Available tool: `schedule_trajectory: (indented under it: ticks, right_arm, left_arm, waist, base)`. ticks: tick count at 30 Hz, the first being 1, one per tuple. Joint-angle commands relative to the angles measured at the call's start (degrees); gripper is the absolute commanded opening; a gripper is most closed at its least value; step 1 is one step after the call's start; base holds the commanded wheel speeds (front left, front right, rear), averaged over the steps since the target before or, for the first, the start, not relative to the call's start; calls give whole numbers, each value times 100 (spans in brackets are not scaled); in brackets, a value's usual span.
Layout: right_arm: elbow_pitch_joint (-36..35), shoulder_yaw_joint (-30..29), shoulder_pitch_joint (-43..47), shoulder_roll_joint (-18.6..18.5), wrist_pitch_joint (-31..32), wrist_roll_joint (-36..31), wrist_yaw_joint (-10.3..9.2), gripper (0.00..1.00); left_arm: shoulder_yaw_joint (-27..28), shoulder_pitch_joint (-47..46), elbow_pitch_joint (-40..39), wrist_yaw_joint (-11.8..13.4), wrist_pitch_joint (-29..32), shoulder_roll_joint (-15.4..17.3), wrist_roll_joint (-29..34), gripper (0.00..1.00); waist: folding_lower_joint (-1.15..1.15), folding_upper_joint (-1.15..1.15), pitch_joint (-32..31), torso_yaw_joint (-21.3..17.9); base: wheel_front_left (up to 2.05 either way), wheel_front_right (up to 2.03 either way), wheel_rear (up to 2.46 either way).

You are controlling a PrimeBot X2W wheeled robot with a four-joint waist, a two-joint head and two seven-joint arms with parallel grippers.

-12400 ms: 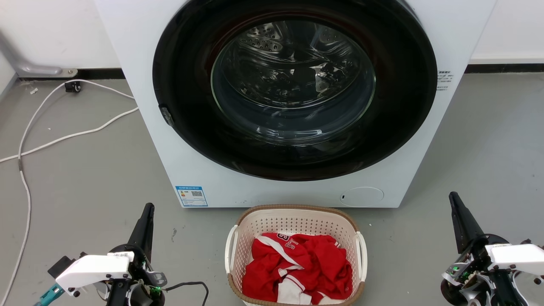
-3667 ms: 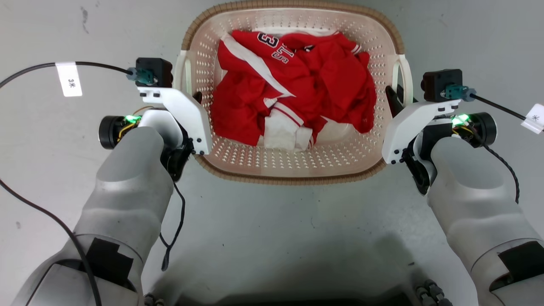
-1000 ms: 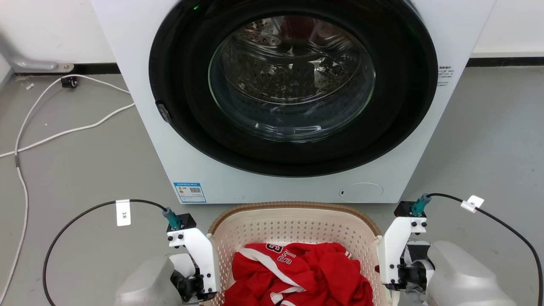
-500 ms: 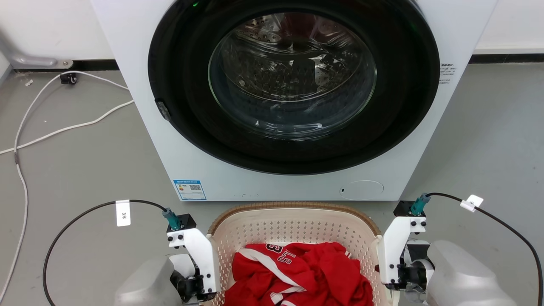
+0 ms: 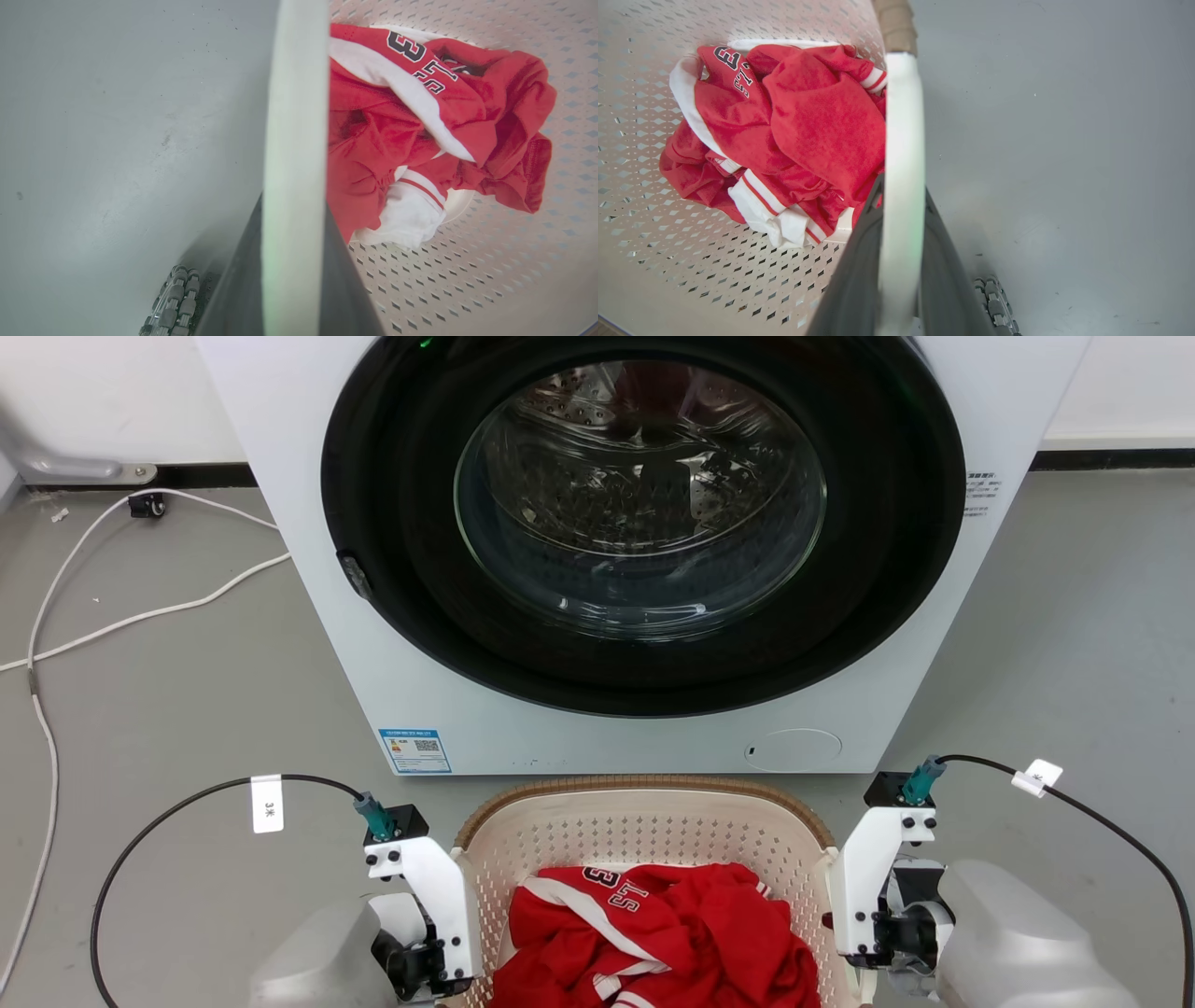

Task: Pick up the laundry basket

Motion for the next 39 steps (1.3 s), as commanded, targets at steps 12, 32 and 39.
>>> schedule_trajectory:
  ticks: [12, 32, 39]
  right_arm:
    - [-43, 112, -107, 78, -39, 156, 80, 0]
    - [-16, 254, -122, 87, -59, 336, 80, 0]
    - [-6, 286, -113, 88, -77, 404, 80, 0]
  left_arm:
    - [-110, -98, -60, -47, -87, -41, -102, 0]
    - [-271, -170, 13, -47, -147, -85, -210, 0]
    - [-315, -169, 28, -47, -176, -78, -255, 0]
  waist:
    - [0, 0, 6, -14]
    - [0, 0, 3, -28]
    - [0, 0, 3, -29]
  base:
    - [0, 0, 0]
    - [0, 0, 0]
    - [0, 0, 0]
